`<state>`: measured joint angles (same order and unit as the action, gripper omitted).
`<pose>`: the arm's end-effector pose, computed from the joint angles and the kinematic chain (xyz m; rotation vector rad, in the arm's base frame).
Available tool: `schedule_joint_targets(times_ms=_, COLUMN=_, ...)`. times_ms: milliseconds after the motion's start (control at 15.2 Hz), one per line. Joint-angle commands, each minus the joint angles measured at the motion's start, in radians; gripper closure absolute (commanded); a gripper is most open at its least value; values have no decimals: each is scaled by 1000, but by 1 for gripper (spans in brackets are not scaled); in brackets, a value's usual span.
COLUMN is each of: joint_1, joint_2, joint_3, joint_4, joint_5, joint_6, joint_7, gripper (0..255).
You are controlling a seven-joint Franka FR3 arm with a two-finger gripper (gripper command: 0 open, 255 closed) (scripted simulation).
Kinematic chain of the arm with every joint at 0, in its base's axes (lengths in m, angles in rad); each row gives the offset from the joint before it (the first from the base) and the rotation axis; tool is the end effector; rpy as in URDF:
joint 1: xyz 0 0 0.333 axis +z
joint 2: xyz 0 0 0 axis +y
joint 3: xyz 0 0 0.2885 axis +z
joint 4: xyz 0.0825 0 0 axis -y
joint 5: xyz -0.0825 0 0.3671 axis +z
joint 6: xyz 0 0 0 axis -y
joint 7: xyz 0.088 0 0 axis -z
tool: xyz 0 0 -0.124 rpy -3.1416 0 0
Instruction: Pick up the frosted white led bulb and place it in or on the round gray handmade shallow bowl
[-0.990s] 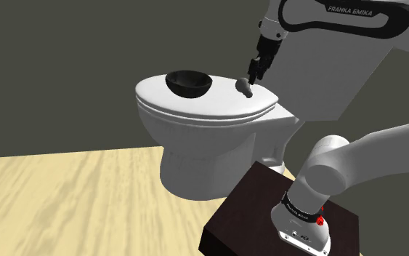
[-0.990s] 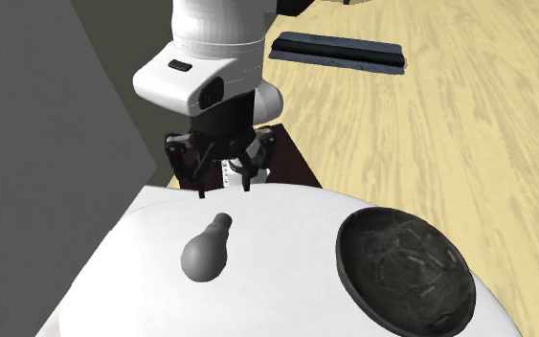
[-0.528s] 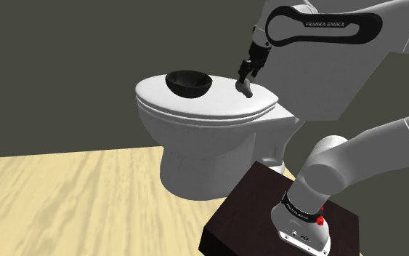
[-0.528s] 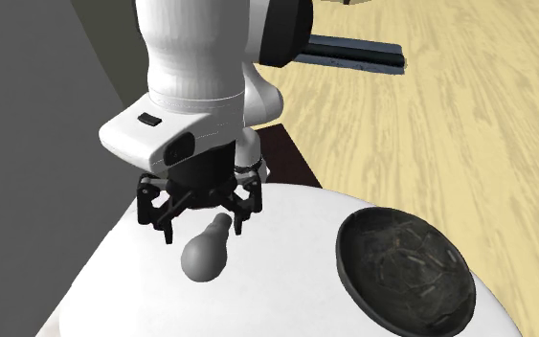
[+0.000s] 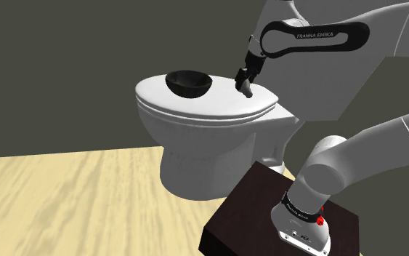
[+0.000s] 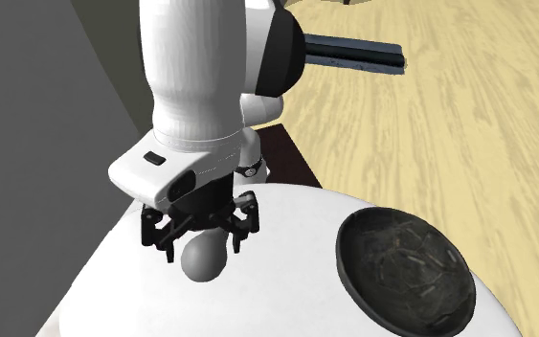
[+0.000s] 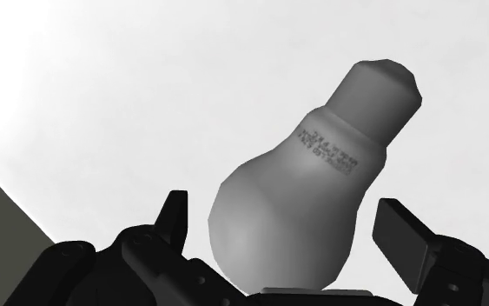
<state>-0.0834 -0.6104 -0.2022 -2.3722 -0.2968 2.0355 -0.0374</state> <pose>0.3759 -0.1409 0.5279 2.9115 -0.1895 0.3531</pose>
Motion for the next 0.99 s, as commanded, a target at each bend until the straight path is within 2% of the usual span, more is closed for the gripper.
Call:
schedule_joint_targets(times_ms=0, joint_1=0, joint_2=2, joint_3=-2, joint_4=-4, joint_5=-1, joint_6=6, joint_7=0, gripper=0)
schedule_joint_targets(times_ms=330, joint_1=0, joint_2=2, joint_3=-2, joint_4=-3, joint_5=-1, joint_6=6, joint_7=0, gripper=0)
schedule_joint_targets(times_ms=396, joint_1=0, joint_2=2, joint_3=-2, joint_4=-3, joint_5=-1, joint_6=6, joint_7=0, gripper=255)
schedule_joint_targets(times_ms=924, joint_1=0, joint_2=2, joint_3=-2, joint_4=-4, joint_5=-1, joint_6=6, joint_7=0, gripper=255)
